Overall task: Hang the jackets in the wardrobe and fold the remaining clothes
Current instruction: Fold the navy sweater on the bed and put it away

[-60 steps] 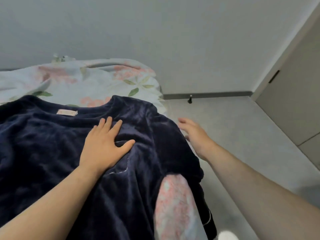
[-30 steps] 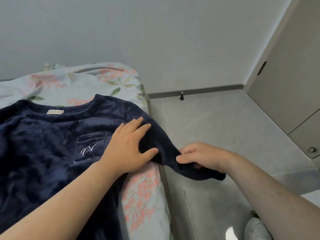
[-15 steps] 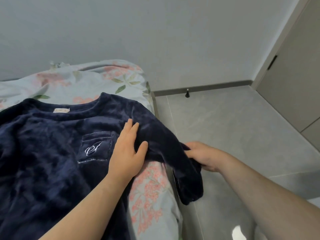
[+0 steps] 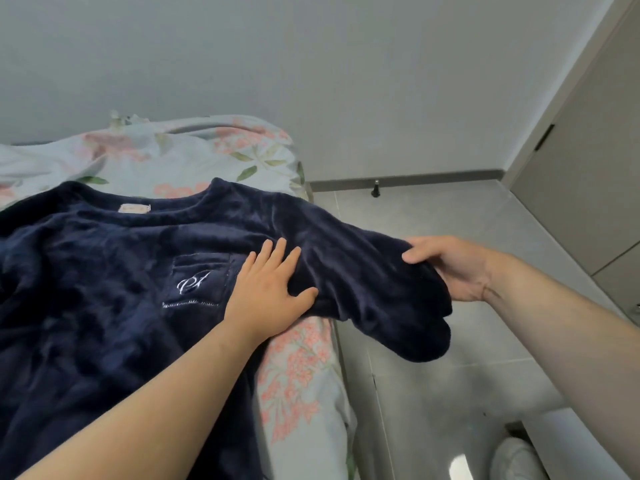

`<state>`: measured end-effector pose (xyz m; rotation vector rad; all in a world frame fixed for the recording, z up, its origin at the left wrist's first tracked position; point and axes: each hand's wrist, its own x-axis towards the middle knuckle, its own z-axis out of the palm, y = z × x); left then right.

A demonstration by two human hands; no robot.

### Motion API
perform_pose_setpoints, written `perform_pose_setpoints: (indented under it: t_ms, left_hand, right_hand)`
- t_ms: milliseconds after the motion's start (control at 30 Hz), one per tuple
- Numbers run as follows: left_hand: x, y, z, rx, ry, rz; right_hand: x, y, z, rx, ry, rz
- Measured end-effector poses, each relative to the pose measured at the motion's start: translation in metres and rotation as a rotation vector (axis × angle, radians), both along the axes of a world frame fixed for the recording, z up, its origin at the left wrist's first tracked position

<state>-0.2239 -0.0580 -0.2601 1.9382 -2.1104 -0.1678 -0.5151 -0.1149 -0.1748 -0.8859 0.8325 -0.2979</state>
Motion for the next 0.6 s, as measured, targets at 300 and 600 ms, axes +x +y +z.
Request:
perform_pose_setpoints:
  t_ms: [300, 600]
  left_hand:
    - [-0.017, 0.061, 0.094, -0.074, 1.494, 0.664]
    - [0.011, 0.165, 0.089, 0.518, 2.042, 0.678]
  right_hand:
    - [0.117, 0.076, 0.08, -0.249, 0.126, -0.075]
    - [0.14, 0.149, 0.046, -0.508, 0.373, -0.468]
